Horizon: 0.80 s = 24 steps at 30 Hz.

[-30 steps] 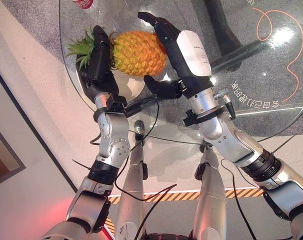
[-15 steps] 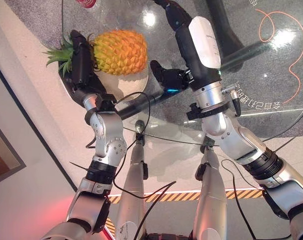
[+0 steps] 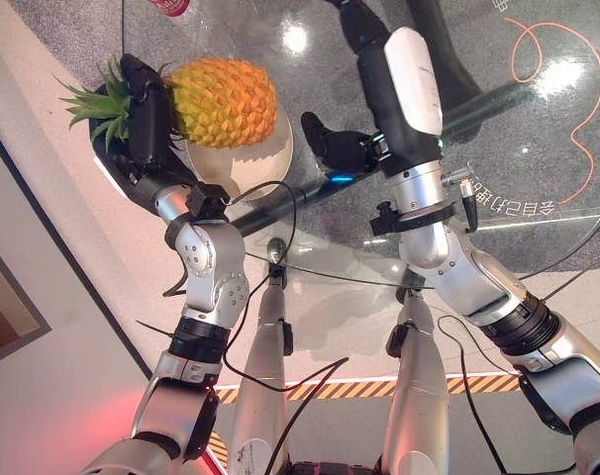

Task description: Pick up the fruit to the plate

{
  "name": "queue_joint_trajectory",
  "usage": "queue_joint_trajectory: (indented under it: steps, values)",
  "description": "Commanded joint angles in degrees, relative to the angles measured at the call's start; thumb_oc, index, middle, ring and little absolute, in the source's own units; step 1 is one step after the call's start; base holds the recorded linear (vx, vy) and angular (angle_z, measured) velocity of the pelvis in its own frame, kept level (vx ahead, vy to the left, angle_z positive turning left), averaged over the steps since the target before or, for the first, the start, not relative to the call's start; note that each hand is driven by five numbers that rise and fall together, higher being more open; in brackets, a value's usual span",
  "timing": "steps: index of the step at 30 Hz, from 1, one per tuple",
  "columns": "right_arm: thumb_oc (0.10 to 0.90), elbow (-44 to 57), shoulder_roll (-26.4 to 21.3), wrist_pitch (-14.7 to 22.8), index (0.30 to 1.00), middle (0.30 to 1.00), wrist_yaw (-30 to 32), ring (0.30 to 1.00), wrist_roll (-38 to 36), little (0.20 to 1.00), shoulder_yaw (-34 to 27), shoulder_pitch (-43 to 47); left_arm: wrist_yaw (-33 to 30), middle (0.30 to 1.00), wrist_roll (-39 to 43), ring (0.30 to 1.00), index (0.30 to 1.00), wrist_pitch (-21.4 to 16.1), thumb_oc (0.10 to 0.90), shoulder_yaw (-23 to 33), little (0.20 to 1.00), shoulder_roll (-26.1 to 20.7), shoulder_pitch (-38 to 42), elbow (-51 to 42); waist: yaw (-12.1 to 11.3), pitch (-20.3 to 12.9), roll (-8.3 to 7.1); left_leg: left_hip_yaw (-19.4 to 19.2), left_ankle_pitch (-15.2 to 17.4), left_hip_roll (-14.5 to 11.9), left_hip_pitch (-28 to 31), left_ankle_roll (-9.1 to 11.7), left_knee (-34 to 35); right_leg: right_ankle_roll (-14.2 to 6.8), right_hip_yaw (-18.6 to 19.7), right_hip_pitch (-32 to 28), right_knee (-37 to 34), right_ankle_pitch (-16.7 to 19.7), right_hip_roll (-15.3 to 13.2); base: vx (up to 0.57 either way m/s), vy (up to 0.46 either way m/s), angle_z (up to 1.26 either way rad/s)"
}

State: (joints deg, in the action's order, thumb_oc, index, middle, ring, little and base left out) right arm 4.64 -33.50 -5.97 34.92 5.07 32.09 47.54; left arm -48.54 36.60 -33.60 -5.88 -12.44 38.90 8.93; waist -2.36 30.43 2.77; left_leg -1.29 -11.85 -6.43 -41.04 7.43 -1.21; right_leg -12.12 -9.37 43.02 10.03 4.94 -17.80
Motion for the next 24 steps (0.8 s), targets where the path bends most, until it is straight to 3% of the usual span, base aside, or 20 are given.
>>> queue_joint_trajectory:
  steps: [1, 5, 9, 13, 16, 18, 24]
  values:
    - [0.800, 2.0, 1.0, 7.7, 0.900, 0.900, 8.0, 0.900, -4.7, 0.900, -6.1, 0.6, -1.3, 0.300, -9.8, 0.300, 0.300, -9.5, 0.100, 2.5, 0.200, -5.5, 7.1, -2.6, 0.6, -0.6, -1.82, -2.0, 1.9, -1.1, 2.8, 0.8, 0.6, -0.2, -3.2, -2.5, -2.7, 3.9, 1.0, 0.00, 0.054, 0.01]
    - [0.800, -1.0, 2.8, 11.9, 0.900, 0.900, 13.3, 0.900, -9.1, 0.900, -11.8, -6.0, -4.3, 0.300, -14.0, 0.300, 0.300, -10.8, 0.100, 3.4, 0.200, -6.3, 6.6, -0.4, 1.9, -0.6, -2.25, -2.6, 2.0, -1.5, 3.1, 0.7, 0.8, 0.0, -2.6, -2.2, -2.5, 3.8, 1.4, 0.00, 0.048, 0.00]
    - [0.800, -8.3, 5.4, 20.1, 0.900, 0.900, 17.8, 0.900, -18.8, 0.900, -18.1, -12.7, -4.2, 0.300, -14.9, 0.300, 0.300, -12.8, 0.100, 4.9, 0.200, -7.7, 5.8, 3.2, 2.9, -0.6, -2.70, -3.2, 2.3, -1.9, 3.8, 0.8, 0.5, 0.0, -2.2, -2.4, -2.2, 3.7, 1.7, 0.01, 0.038, -0.03]
    - [0.800, -16.3, 5.2, 24.9, 0.900, 0.900, 22.2, 0.900, -25.6, 0.900, -23.1, -14.8, -4.3, 0.300, -15.0, 0.300, 0.300, -13.9, 0.100, 5.4, 0.200, -9.3, 6.1, 5.8, 3.2, -0.6, -2.86, -3.4, 2.5, -2.2, 4.2, 1.0, 0.7, -0.1, -2.3, -2.7, -2.2, 3.6, 1.8, 0.01, 0.023, -0.06]
    - [0.800, -20.7, 4.6, 25.9, 0.900, 0.900, 24.1, 0.900, -28.6, 0.900, -25.4, -14.8, -4.8, 0.300, -15.9, 0.300, 0.300, -13.8, 0.100, 5.4, 0.200, -10.2, 6.7, 7.2, 3.1, -0.6, -2.98, -3.5, 2.5, -2.4, 4.1, 1.1, 0.7, -0.1, -2.4, -2.7, -2.3, 3.7, 1.8, 0.00, 0.004, -0.04]
    - [0.800, -27.0, 3.2, 27.1, 0.900, 0.900, 25.7, 0.900, -34.5, 0.900, -28.2, -14.5, -5.7, 0.300, -17.6, 0.300, 0.300, -13.5, 0.100, 5.5, 0.200, -11.7, 7.5, 8.9, 3.0, -0.6, -3.21, -3.4, 2.5, -2.6, 4.0, 1.3, 0.5, -0.1, -2.5, -2.8, -2.2, 3.7, 2.0, 0.01, -0.006, -0.02]
    - [0.800, -41.2, 1.5, 29.8, 0.900, 0.900, 24.3, 0.900, -45.8, 0.900, -31.3, -13.6, -9.2, 0.300, -23.0, 0.300, 0.300, -13.2, 0.100, 4.6, 0.200, -14.5, 10.5, 14.3, 2.6, -0.6, -3.92, -2.9, 2.4, -2.8, 2.9, 1.6, -0.5, 0.2, -3.0, -2.6, -1.8, 3.9, 2.3, 0.00, -0.019, -0.01]
